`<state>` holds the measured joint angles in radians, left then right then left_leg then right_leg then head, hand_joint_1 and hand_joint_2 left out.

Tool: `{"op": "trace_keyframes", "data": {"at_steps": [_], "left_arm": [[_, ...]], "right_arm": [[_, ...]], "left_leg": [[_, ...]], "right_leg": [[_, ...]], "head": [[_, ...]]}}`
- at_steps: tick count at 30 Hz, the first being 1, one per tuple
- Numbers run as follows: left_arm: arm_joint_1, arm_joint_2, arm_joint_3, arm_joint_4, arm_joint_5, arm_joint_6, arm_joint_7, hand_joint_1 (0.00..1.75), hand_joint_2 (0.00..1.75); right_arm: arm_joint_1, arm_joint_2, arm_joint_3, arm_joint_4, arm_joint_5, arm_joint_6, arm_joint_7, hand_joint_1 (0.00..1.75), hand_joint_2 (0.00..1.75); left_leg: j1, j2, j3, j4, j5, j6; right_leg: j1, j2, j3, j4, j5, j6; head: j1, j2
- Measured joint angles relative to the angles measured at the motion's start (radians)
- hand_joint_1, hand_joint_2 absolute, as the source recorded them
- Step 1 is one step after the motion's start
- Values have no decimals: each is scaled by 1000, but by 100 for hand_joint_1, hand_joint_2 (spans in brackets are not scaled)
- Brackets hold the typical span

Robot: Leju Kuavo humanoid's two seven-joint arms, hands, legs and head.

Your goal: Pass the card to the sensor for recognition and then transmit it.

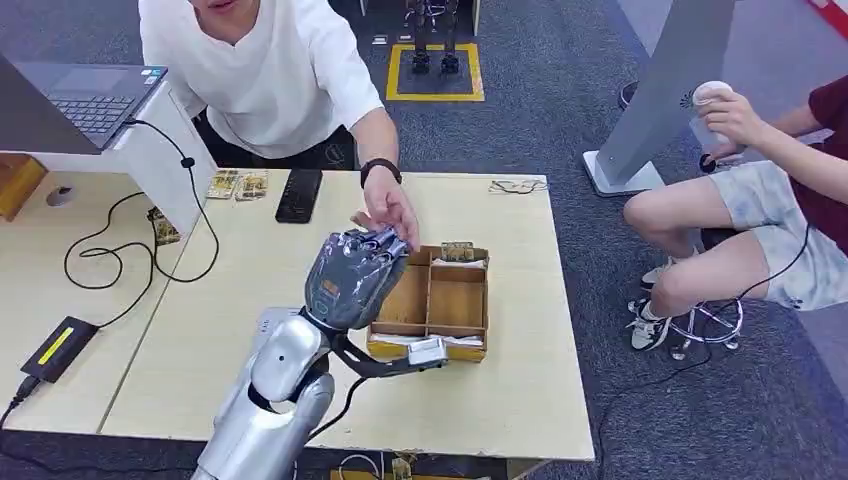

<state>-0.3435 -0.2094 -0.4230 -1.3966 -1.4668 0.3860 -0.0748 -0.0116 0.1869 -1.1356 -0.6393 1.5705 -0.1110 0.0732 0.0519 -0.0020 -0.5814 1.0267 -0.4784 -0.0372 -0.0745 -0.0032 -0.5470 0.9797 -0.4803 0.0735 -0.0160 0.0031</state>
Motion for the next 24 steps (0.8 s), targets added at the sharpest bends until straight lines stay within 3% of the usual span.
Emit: {"op": "trace_keyframes", "data": {"at_steps": [14,23,24], "left_arm": [[-116,-28,26,59,8,-62,51,175,175],[-127,-50,22,95,-52,-53,67,175,175],[-127,-51,21,97,-52,-53,67,127,175]], "right_arm": [[-16,-32,11,66,0,-25,-1,0,175],[-16,-41,14,73,0,-25,11,0,175],[-16,-42,14,74,0,-25,11,0,175]], "left_leg": [[0,0,0,0,0,0],[0,0,-1,0,0,0],[0,0,-1,0,0,0]], "right_leg": [[0,0,-1,0,0,0],[0,0,-1,0,0,0],[0,0,-1,0,0,0]], "head": [[0,0],[0,0],[0,0]]}}
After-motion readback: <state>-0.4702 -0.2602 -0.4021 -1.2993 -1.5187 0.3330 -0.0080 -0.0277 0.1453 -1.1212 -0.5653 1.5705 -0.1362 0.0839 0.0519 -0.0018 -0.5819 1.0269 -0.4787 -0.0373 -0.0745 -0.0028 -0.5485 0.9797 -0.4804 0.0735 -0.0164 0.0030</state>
